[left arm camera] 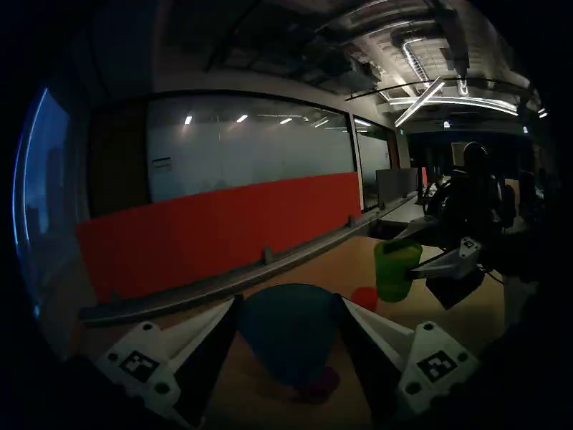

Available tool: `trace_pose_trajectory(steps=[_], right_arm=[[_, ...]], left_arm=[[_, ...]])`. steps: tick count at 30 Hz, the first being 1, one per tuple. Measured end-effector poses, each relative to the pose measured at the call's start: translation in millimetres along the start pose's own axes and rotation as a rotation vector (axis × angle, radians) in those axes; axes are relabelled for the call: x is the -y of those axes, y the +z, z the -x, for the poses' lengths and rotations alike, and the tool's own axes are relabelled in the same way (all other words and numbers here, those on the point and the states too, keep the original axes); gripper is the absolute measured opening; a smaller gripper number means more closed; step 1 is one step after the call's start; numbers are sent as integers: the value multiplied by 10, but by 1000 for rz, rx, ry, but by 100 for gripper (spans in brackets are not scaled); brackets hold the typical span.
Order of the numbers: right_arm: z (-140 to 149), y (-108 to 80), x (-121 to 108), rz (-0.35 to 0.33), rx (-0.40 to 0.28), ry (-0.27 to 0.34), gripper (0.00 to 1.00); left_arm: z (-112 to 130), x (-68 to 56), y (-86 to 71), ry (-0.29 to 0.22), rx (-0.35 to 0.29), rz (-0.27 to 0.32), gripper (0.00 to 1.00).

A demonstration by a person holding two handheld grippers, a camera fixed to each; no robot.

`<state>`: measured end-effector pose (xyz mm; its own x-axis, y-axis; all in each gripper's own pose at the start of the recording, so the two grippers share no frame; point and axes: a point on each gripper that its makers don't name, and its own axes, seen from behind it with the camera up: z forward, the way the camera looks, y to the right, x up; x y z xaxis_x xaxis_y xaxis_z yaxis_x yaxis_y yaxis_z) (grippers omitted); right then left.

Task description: Pour water

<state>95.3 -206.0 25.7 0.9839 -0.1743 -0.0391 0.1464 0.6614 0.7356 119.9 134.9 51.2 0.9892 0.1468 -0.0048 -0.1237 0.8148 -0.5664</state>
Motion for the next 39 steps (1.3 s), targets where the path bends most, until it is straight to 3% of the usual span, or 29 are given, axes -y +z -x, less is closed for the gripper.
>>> trace_pose_trajectory(steps=[14,39], right_arm=[[285,-34,-32,-11,76,23,100],[860,-3,33,-69,270,29,100]], left_arm=[[472,-34,-100,19,92,-8,90],[1415,-151,-120,35,307,28,90]])
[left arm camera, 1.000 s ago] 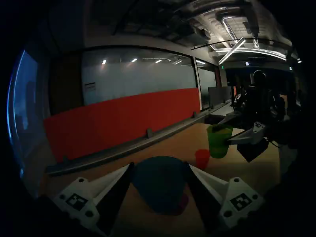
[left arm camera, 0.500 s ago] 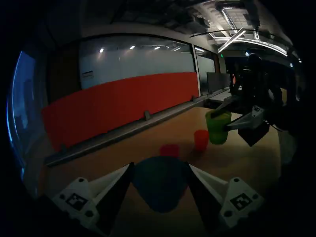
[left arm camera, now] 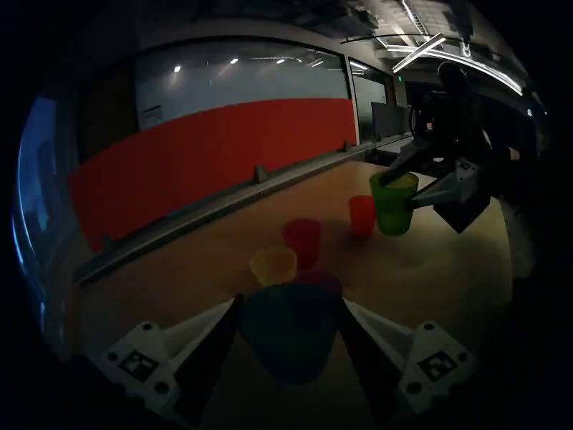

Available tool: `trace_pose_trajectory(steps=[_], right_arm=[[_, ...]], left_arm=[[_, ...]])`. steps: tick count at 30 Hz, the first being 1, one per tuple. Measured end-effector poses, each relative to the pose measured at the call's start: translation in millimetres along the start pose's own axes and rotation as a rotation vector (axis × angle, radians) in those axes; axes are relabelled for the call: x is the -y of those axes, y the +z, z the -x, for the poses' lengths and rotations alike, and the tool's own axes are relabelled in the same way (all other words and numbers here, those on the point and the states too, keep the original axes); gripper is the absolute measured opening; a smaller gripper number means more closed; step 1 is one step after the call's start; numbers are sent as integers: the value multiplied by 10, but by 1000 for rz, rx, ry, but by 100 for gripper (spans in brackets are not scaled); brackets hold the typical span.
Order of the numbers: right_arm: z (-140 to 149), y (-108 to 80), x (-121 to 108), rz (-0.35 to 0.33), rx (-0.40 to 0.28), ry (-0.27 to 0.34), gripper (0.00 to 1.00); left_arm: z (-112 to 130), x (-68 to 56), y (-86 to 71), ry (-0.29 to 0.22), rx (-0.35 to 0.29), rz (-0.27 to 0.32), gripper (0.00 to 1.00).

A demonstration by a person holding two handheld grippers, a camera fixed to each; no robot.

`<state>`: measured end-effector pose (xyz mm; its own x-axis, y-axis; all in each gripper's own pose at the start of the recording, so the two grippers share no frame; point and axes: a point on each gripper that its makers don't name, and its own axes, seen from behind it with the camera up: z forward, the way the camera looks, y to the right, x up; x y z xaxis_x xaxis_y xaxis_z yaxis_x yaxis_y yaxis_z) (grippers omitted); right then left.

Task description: Pour water

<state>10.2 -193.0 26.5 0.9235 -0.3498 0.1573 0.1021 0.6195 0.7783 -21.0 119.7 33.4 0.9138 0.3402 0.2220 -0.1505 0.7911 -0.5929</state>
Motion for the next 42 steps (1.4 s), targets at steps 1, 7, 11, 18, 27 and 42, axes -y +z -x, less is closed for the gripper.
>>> trace_pose_trajectory(steps=[1,7,11,18,27,42], right_arm=[[21,9,-3,-1,7,1,100],[127,56,-19,-5,46,3,100],[187,81,-24,-7,66,0,100],[296,111,-8,-13,98,-8,100],[379,170,-14,-16,117,-8,100],[460,239,-23,-19,132,3,100]], left_arm=[[30,-7,4,3,7,3,91],[197,-33,44,6,53,17,90],[292,-45,89,4,80,25,90],[429,-70,180,13,119,38,90],[578,-123,282,8,149,56,90],[707,-144,376,-3,160,64,91]])
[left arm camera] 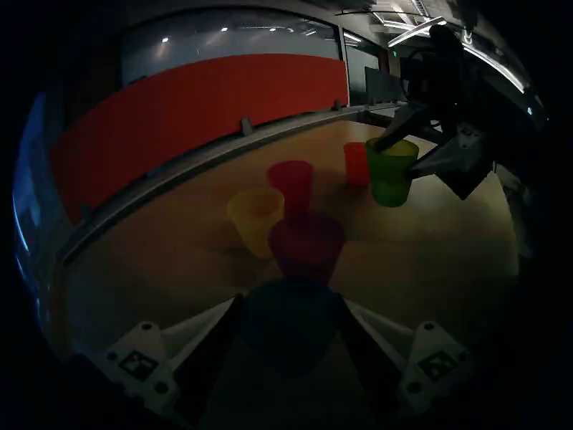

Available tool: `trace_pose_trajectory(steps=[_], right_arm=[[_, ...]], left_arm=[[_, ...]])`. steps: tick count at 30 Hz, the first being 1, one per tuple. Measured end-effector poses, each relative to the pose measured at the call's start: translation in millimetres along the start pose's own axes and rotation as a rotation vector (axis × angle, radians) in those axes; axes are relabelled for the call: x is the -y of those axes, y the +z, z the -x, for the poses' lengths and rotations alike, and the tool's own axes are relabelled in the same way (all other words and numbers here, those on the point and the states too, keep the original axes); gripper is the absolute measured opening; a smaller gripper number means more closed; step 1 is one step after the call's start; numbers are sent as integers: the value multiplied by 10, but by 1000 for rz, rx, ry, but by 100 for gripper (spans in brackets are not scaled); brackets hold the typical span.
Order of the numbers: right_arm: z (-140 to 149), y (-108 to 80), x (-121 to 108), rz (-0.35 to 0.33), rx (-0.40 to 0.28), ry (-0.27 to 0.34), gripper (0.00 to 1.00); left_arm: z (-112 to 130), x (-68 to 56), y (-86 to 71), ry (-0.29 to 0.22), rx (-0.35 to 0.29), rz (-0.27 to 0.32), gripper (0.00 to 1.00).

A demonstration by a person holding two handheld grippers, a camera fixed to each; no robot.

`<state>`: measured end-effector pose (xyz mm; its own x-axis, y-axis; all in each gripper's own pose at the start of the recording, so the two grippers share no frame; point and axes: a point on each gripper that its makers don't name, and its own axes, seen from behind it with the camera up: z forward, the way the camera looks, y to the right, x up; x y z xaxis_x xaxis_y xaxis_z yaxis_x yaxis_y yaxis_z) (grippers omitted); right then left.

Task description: Pour water

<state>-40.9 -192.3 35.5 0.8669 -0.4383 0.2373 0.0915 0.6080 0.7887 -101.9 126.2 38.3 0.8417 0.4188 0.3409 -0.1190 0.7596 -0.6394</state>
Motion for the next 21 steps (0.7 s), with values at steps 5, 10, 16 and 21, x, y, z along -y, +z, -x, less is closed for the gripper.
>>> trace_pose_trajectory(steps=[5,10,16,21], right_arm=[[16,15,3,0,3,0,100],[27,20,7,1,3,1,100],[48,24,7,3,7,-2,100],[60,25,10,4,10,-3,100]], left_arm=[[24,-6,-1,-9,-5,2,91],[40,1,-18,-19,-11,2,91],[69,16,-51,-34,-17,-1,92],[99,20,-86,-43,-13,1,92]])
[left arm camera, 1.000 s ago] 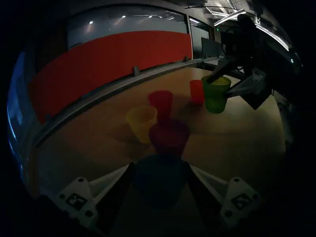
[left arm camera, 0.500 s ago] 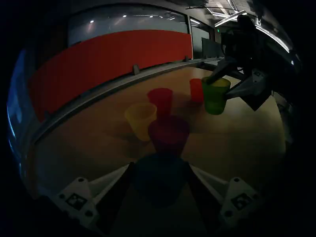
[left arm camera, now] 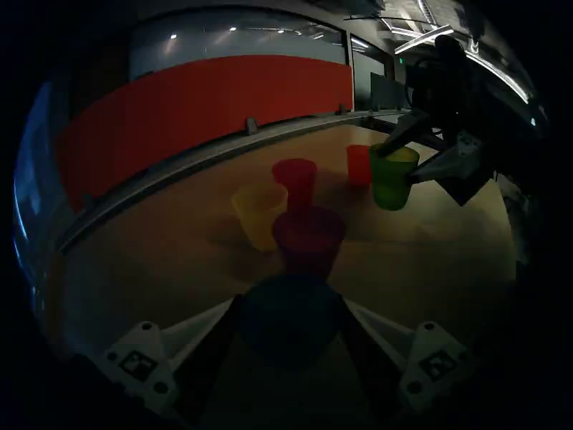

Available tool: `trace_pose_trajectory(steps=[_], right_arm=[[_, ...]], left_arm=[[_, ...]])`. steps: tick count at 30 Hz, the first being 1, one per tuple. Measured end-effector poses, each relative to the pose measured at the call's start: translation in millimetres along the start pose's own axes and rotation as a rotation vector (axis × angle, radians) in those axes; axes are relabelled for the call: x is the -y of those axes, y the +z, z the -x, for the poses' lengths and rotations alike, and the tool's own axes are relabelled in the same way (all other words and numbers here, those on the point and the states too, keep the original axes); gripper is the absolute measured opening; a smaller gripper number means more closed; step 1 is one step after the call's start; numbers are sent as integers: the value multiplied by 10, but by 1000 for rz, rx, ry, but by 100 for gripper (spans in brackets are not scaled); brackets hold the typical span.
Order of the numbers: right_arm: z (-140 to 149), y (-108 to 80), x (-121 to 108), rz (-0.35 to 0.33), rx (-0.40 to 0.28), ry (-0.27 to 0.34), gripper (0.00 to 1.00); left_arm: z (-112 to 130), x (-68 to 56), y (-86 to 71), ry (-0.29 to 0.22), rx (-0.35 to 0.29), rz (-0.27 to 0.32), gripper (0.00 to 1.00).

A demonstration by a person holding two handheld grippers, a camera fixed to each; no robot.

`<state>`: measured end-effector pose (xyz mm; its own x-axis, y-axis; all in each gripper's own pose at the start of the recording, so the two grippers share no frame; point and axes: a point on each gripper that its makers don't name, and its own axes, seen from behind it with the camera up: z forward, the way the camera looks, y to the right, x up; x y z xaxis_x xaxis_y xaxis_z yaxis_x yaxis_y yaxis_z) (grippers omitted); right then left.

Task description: Pour water

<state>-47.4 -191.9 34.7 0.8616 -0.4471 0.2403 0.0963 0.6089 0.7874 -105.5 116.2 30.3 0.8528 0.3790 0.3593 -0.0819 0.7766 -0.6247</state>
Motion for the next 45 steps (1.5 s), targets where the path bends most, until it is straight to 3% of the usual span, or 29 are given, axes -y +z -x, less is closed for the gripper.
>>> trace_pose_trajectory(steps=[21,36,45], right_arm=[[44,10,15,-1,6,3,100],[251,116,46,-10,41,13,100],[412,192,79,-17,74,15,100]], left_arm=[[168,-23,4,15,61,7,93],[379,-50,-72,55,128,6,93],[448,-30,-151,49,141,-8,94]])
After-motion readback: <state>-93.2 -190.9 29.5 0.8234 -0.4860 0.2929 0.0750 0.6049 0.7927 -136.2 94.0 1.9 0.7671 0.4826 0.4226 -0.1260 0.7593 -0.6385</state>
